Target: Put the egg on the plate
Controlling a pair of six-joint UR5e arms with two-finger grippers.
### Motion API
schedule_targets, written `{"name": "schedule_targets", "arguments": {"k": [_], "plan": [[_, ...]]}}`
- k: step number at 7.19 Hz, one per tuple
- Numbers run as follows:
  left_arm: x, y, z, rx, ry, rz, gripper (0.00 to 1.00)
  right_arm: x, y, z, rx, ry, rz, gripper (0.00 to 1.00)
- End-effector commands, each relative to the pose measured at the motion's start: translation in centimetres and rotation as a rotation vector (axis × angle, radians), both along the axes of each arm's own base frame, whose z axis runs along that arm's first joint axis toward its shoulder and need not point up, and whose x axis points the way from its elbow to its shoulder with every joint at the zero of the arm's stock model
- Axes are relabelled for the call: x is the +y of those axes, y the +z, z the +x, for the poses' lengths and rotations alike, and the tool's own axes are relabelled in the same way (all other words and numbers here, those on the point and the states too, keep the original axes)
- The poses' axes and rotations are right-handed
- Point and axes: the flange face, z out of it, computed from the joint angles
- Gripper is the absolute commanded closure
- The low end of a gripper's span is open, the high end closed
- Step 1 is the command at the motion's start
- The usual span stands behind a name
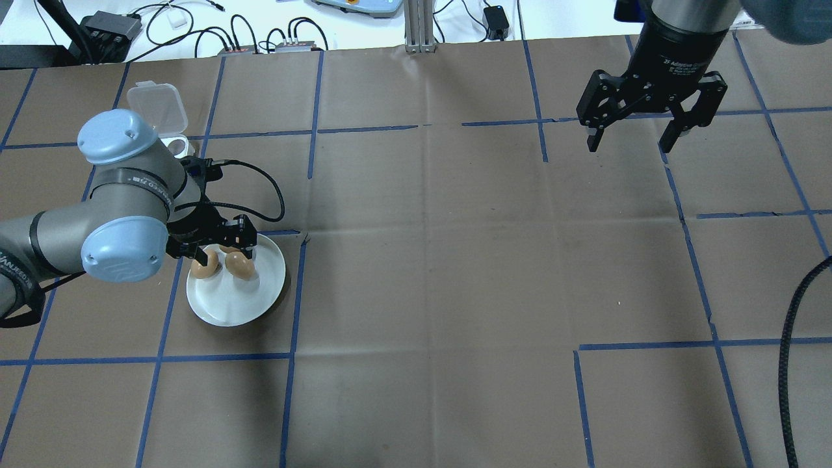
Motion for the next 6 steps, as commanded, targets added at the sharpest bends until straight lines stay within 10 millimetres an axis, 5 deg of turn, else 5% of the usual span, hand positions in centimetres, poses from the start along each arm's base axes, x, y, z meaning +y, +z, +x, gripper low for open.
{"name": "schedule_targets", "arguments": {"k": [1, 4, 6], "plan": [[-0.9, 7.7, -0.3, -0.011, -0.012, -0.057, 0.00, 0.0, -0.1, 0.0, -0.001, 0.000, 0.001, 0.00], [-2.3, 19.2, -3.8, -0.005, -0.019, -0.053, 0.00, 0.0, -0.1, 0.0, -0.001, 0.000, 0.001, 0.00], [-2.0, 21.7, -8.9, -0.010, -0.010, -0.072, 0.00, 0.0, 0.0, 0.0, -0.001, 0.000, 0.000, 0.00]]}}
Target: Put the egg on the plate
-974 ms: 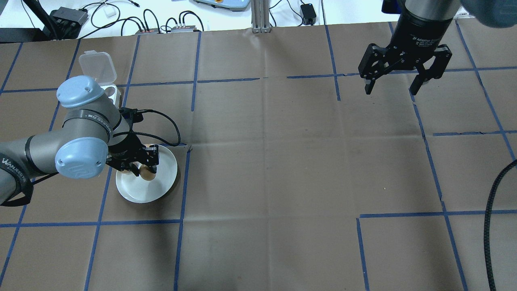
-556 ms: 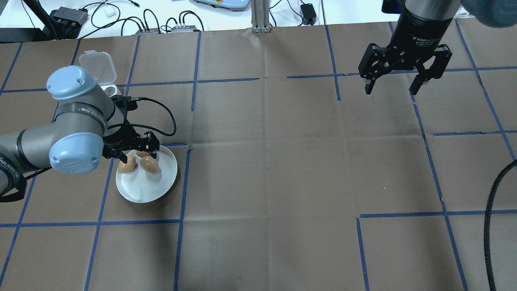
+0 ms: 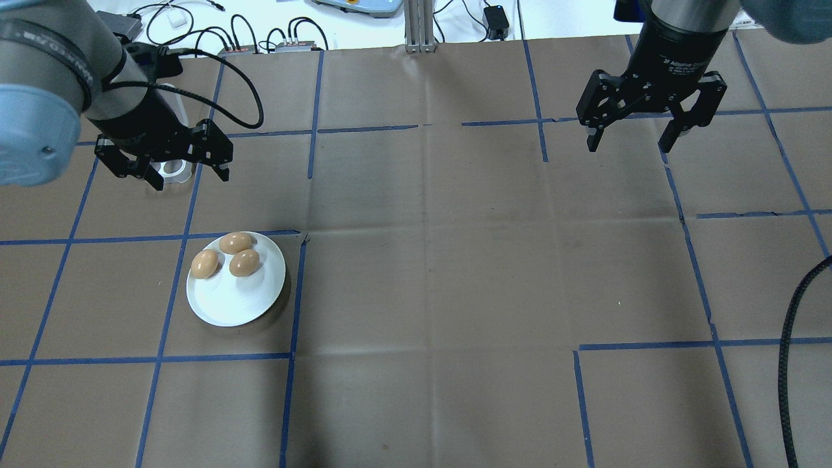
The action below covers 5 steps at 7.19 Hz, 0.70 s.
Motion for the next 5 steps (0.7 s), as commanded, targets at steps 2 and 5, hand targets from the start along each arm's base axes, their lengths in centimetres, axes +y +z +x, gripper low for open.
{"name": "schedule_targets", "arguments": {"k": [2, 5], "plan": [[1.6, 2.0, -5.9, -0.002, -0.039, -0.016, 0.00, 0.0, 0.0, 0.0, 0.001, 0.000, 0.000, 0.00], [2.5, 2.5, -6.2, 0.000, -0.071, -0.025, 0.00, 0.0, 0.0, 0.0, -0.001, 0.000, 0.000, 0.00]]}}
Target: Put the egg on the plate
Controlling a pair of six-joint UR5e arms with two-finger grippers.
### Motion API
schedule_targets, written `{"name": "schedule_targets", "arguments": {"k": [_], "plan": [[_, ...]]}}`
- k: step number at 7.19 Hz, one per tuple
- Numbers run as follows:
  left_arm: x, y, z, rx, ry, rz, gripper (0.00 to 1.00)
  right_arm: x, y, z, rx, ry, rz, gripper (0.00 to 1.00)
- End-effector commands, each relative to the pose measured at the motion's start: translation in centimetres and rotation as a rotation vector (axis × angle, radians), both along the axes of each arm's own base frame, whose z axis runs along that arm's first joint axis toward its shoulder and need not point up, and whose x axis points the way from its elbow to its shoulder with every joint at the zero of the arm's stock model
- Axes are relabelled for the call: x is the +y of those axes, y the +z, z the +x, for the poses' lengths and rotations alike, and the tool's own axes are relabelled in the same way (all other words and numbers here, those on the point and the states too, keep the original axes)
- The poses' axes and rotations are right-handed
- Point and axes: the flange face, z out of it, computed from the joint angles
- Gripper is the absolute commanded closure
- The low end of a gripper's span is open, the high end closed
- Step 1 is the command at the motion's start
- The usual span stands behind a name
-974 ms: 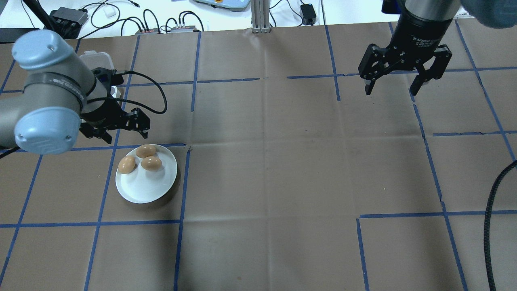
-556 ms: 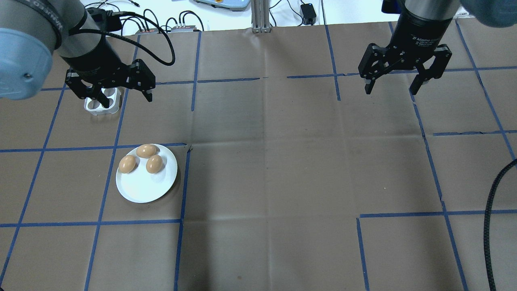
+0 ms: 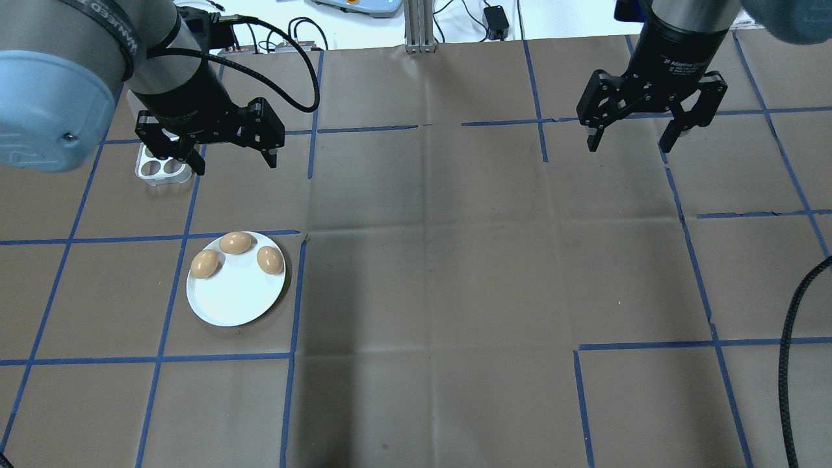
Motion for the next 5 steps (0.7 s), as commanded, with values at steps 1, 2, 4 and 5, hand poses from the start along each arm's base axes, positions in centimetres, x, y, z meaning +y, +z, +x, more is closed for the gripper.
{"name": "schedule_targets", "arguments": {"k": [1, 2, 4, 5], "plan": [[0.36, 0.31, -0.16, 0.000, -0.015, -0.006, 0.00, 0.00, 0.00, -0.01, 0.001, 0.000, 0.000, 0.00], [0.35, 0.39, -0.16, 0.000, -0.015, -0.007, 0.00, -0.05, -0.08, 0.00, 0.000, 0.000, 0.001, 0.00], [0.33, 0.39, -0.09, 0.000, -0.016, -0.007, 0.00, -0.05, -0.08, 0.00, 0.000, 0.000, 0.001, 0.00], [0.33, 0.39, -0.10, 0.001, -0.028, -0.007, 0.00, 0.00, 0.00, -0.01, 0.001, 0.000, 0.000, 0.00]]}}
